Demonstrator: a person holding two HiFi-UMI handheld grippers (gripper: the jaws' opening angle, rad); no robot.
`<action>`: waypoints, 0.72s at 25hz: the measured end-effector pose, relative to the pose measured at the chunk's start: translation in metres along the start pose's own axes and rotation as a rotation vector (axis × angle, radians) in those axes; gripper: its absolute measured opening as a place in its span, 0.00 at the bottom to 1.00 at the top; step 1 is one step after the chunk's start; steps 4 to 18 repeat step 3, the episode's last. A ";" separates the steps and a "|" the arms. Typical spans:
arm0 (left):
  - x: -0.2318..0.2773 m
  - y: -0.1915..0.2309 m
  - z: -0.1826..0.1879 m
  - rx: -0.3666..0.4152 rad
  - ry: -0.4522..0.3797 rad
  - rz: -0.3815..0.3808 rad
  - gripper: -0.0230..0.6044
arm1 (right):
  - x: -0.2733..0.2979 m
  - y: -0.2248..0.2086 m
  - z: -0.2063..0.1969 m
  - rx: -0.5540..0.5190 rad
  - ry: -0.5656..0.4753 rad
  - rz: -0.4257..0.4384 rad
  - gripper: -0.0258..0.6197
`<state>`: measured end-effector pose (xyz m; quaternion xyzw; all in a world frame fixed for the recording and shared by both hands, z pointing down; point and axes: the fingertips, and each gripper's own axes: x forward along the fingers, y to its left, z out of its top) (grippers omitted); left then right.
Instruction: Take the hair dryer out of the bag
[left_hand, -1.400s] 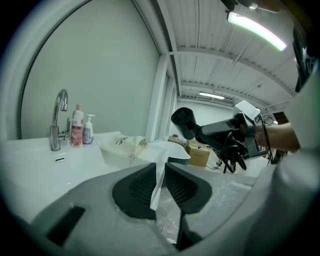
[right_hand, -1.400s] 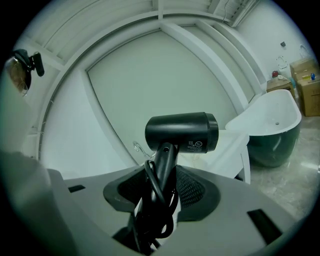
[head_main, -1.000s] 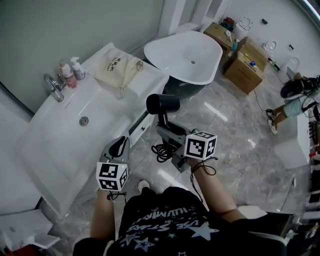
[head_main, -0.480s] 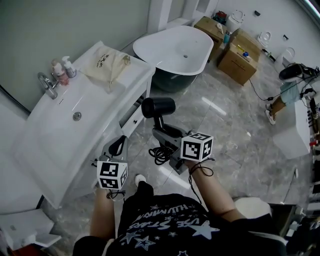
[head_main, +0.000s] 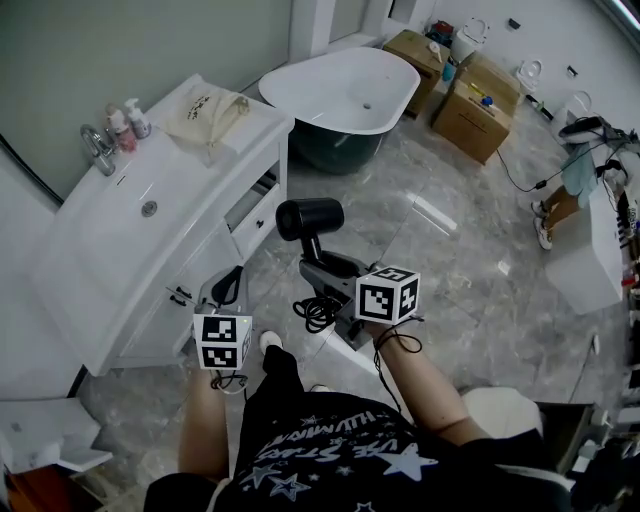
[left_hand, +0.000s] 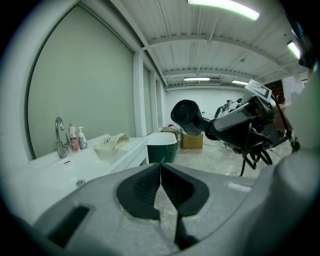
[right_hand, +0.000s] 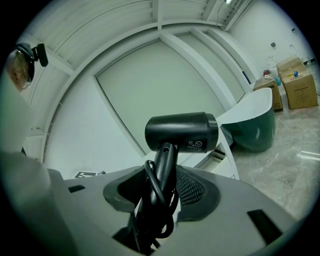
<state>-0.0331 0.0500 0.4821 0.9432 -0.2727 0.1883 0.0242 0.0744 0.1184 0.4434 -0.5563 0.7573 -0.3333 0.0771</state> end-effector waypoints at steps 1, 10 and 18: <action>-0.007 -0.009 0.000 0.016 -0.002 0.005 0.07 | -0.010 0.003 -0.005 0.000 0.003 0.004 0.32; -0.021 -0.027 0.001 0.053 -0.014 0.017 0.07 | -0.030 0.008 -0.016 -0.001 0.009 0.010 0.32; -0.021 -0.027 0.001 0.053 -0.014 0.017 0.07 | -0.030 0.008 -0.016 -0.001 0.009 0.010 0.32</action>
